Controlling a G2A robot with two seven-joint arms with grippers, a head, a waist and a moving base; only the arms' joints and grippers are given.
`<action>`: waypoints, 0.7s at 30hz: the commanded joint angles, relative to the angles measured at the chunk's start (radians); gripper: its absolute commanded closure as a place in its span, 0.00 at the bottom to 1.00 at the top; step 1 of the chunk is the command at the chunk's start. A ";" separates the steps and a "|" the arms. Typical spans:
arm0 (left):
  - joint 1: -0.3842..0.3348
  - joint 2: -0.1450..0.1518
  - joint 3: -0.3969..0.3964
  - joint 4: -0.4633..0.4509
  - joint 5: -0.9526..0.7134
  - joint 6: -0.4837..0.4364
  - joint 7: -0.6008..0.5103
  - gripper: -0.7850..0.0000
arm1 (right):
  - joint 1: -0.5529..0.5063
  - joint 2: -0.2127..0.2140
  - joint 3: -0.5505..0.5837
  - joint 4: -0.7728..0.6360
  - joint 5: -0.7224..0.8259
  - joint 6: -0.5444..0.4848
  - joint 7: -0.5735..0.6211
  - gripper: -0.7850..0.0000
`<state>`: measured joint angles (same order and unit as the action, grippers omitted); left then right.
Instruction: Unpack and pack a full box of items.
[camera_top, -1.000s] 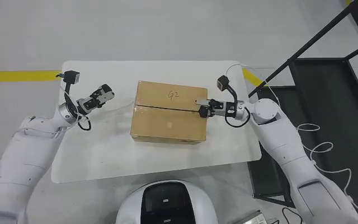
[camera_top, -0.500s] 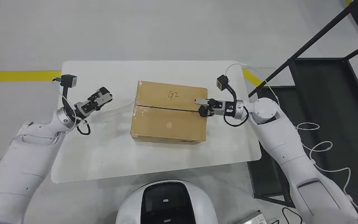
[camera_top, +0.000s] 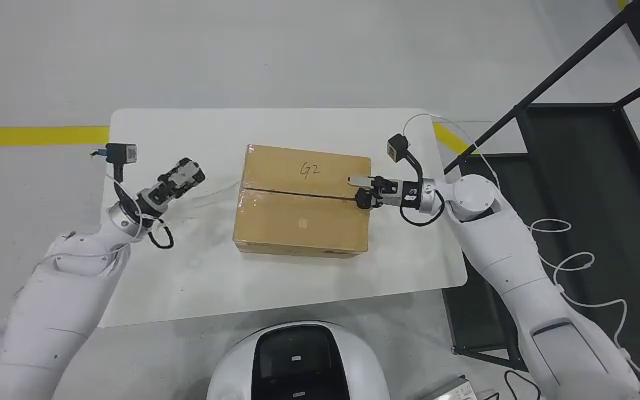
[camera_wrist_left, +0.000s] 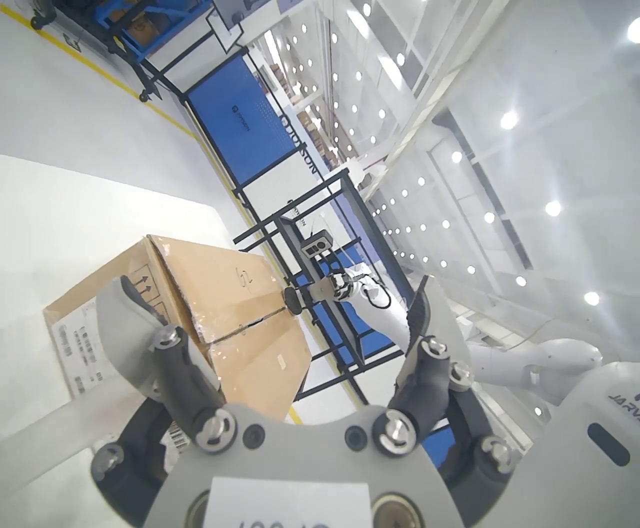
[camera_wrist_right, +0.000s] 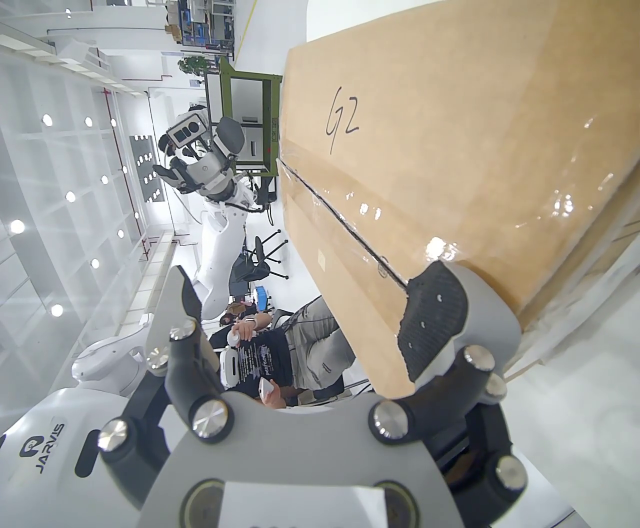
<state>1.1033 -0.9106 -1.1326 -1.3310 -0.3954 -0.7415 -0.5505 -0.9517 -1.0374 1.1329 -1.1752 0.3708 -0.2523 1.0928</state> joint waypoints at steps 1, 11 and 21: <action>0.071 0.005 -0.025 -0.032 -0.080 0.006 0.006 0.00 | 0.000 0.000 0.000 0.000 0.000 0.000 0.000 0.00; 0.243 0.008 -0.092 -0.107 -0.367 -0.025 -0.056 0.00 | 0.000 0.000 0.000 0.000 0.000 0.000 0.000 0.00; 0.243 0.008 -0.092 -0.107 -0.367 -0.025 -0.056 0.00 | 0.000 0.000 0.000 0.000 0.000 0.000 0.000 0.00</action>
<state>1.3464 -0.9028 -1.2250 -1.4382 -0.7617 -0.7664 -0.6061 -0.9517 -1.0374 1.1329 -1.1752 0.3708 -0.2523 1.0928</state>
